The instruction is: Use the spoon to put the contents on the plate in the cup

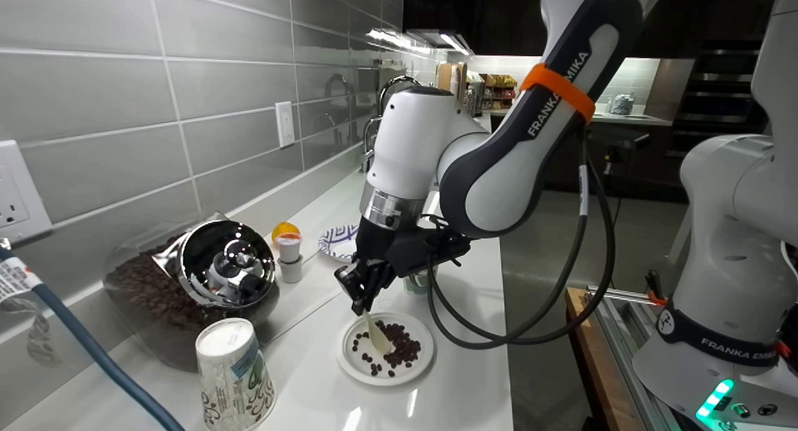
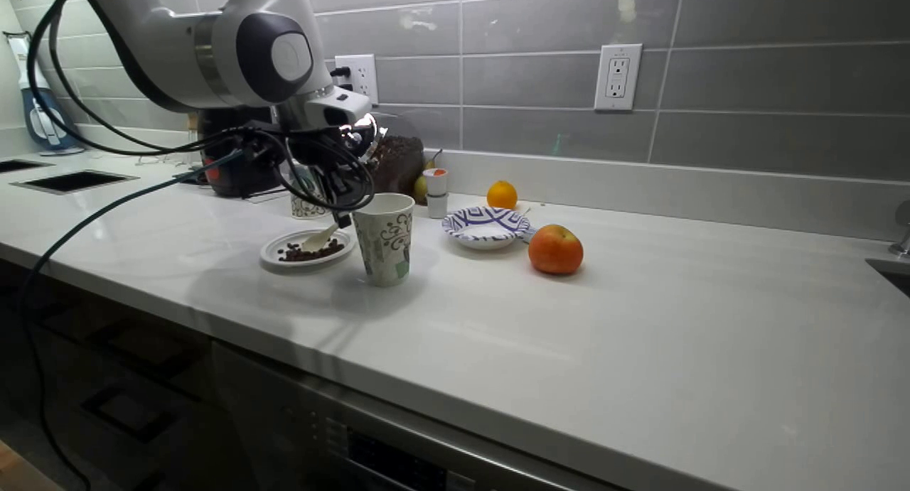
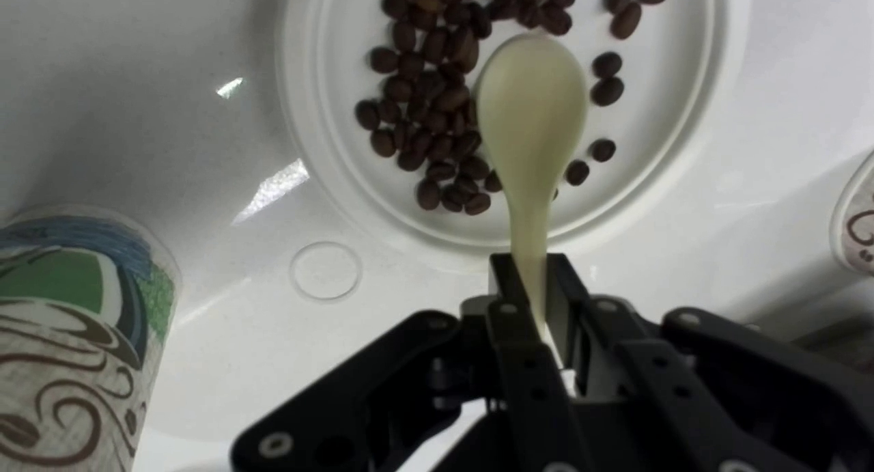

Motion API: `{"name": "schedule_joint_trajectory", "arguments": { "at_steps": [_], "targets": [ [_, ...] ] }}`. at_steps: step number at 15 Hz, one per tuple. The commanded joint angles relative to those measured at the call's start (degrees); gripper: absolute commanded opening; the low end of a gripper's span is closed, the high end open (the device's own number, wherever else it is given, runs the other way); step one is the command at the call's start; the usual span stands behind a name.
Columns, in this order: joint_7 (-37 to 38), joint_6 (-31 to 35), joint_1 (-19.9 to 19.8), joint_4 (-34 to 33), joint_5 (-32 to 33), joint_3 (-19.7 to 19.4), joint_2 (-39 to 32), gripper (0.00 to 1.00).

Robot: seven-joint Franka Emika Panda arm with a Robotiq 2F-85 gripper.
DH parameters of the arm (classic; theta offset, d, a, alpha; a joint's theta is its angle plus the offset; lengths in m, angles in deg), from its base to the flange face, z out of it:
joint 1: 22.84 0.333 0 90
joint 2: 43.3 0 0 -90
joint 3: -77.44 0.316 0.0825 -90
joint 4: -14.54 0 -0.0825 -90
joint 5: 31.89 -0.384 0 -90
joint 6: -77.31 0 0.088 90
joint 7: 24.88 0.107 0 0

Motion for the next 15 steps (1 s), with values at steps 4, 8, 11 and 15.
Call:
{"name": "schedule_joint_trajectory", "arguments": {
  "at_steps": [4, 8, 11, 15],
  "targets": [
    [-4.03, -0.84, -0.62, 0.57, -1.66, 1.11, 0.85, 0.03],
    [-7.19, -1.09, -1.06, 0.70, -4.70, 2.12, 1.14, 0.03],
    [-8.75, -1.63, -1.06, 0.70, -5.95, 2.34, 1.24, 0.03],
    [-9.60, -2.97, -0.94, 1.18, -5.61, 2.04, 2.31, 0.03]
  ]
}}
